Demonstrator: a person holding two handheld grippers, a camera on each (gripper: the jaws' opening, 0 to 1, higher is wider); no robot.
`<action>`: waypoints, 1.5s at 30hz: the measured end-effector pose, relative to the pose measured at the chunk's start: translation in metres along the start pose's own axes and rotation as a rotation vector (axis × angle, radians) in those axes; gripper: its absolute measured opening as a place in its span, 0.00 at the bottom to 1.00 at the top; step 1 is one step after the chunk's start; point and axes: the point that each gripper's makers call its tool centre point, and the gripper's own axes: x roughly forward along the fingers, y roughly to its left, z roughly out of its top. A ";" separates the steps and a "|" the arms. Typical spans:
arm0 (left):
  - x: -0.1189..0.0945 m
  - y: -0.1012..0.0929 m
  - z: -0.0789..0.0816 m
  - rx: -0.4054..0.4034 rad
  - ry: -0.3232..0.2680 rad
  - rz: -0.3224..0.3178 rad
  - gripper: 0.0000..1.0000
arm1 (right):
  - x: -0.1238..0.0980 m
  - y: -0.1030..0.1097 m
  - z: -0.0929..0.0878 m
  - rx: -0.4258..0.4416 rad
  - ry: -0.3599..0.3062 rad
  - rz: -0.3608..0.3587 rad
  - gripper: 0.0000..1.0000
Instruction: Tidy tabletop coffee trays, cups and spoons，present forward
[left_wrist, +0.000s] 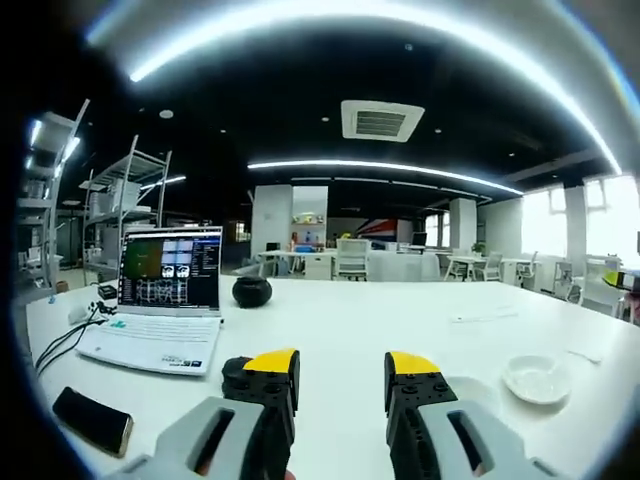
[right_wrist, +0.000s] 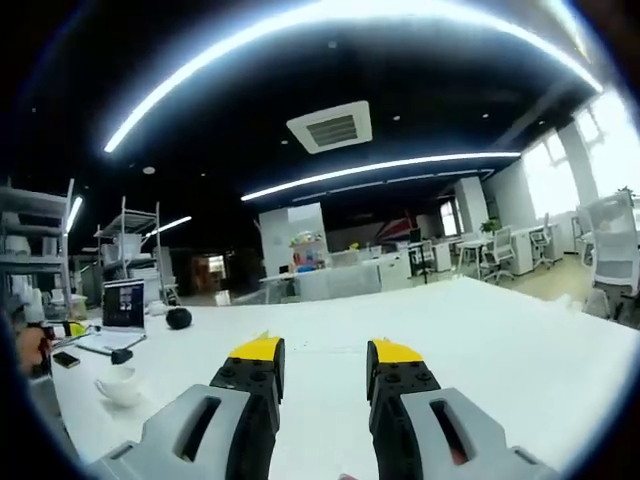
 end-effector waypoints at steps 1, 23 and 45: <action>0.001 0.001 0.000 -0.008 0.009 -0.008 0.35 | 0.003 0.003 0.002 -0.009 0.001 0.009 0.33; 0.012 -0.029 0.009 -0.072 0.232 -0.271 0.35 | 0.079 0.123 0.029 -0.104 0.140 0.342 0.29; 0.017 -0.044 -0.004 -0.038 0.404 -0.382 0.35 | 0.124 0.251 -0.010 -0.184 0.395 0.646 0.27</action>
